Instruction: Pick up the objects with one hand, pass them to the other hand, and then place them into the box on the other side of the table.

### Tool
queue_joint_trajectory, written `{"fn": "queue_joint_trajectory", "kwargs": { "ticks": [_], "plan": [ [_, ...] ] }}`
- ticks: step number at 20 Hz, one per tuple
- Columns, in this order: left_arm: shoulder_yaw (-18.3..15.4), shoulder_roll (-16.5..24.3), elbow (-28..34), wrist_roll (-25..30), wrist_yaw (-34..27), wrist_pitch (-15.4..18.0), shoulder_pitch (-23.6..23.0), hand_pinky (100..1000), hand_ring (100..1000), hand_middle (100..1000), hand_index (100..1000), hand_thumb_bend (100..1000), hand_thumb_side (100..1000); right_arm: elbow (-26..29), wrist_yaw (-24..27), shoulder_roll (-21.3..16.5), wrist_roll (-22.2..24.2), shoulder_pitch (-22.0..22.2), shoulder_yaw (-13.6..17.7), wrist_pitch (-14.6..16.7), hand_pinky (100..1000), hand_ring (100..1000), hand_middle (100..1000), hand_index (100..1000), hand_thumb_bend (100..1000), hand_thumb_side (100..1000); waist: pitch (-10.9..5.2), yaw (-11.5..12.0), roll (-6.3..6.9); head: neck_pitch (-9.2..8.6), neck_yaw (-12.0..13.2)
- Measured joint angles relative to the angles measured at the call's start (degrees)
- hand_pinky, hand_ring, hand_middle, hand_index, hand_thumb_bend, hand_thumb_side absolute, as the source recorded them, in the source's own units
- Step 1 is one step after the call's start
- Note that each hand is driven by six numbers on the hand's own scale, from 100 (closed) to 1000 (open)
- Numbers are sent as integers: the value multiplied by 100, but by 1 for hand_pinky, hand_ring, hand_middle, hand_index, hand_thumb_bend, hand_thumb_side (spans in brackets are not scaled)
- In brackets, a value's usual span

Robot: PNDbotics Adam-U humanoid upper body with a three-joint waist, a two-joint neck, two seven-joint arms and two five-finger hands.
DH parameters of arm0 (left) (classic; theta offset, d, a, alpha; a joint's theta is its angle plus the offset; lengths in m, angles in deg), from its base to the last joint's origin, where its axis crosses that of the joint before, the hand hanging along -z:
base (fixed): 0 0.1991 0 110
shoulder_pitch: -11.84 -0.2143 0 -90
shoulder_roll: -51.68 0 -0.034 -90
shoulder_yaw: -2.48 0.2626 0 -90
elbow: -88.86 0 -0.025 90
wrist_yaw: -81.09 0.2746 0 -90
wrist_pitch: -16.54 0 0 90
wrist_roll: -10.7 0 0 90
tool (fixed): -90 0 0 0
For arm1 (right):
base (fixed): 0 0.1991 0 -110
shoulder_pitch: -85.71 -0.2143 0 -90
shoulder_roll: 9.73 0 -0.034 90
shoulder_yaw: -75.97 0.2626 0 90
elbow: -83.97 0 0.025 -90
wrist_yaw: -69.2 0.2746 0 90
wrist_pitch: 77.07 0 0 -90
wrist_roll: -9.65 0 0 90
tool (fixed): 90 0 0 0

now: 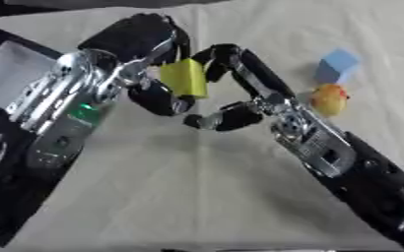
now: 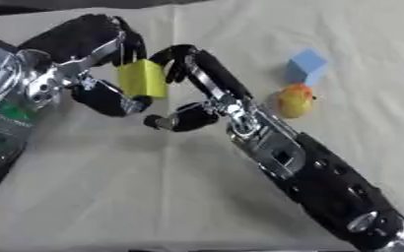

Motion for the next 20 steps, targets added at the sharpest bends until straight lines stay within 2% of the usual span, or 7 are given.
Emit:
{"fn": "queue_joint_trajectory", "kwargs": {
  "ticks": [15,20],
  "plan": [
    [-121,97,288,498,119,-83,-16,615,508,408,418,365,100,-2,-201,-5,-406,54,70,-641,578,596,655,764,672,100,0,7,0,0,7],
    [-232,195,393,549,81,-149,-50,618,509,408,419,354,100,0,-148,-33,-540,104,72,-734,575,593,652,759,660,100,0,33,0,0,29]
  ]
}}
